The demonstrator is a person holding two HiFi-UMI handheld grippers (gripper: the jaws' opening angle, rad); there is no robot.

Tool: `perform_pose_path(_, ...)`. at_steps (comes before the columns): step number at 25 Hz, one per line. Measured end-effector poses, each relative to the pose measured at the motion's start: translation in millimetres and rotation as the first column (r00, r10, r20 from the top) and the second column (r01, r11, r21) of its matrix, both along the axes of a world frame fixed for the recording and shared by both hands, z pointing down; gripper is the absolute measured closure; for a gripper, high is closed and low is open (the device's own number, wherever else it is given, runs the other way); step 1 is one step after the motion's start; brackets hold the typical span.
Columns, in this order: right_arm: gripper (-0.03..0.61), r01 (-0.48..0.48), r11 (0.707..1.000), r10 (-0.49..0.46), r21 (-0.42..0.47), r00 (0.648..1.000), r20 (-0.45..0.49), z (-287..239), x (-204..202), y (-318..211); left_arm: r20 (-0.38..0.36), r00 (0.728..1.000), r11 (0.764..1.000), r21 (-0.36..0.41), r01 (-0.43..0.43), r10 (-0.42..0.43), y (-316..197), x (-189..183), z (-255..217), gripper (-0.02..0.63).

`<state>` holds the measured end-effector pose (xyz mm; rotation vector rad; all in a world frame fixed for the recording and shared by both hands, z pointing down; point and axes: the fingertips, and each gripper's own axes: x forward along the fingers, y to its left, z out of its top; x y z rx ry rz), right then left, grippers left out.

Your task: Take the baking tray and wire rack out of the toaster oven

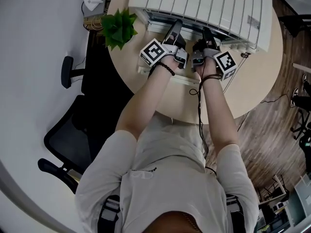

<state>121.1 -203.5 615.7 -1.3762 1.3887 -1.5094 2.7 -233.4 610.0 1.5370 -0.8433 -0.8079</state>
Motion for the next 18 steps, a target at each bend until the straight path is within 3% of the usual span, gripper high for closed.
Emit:
perform_pose_path(8,0.483,-0.034,0.999,0.034,0.028,0.999,-0.005,1,7,-22,-0.018,1.0,1.0,0.002,0.017,-0.016,-19,5,4,0.486)
perform_pose_path(12,0.509,-0.041,0.999,0.041,0.02,0.999,0.0,6,8,-25,-0.037,0.999,0.999,-0.029,0.034,-0.035,-27,4,11,0.541)
perform_pose_path(18,0.526,-0.047,0.998,0.047,0.029,0.999,0.007,7,9,-25,-0.062,0.997,0.999,-0.027,0.034,-0.035,-26,4,9,0.575)
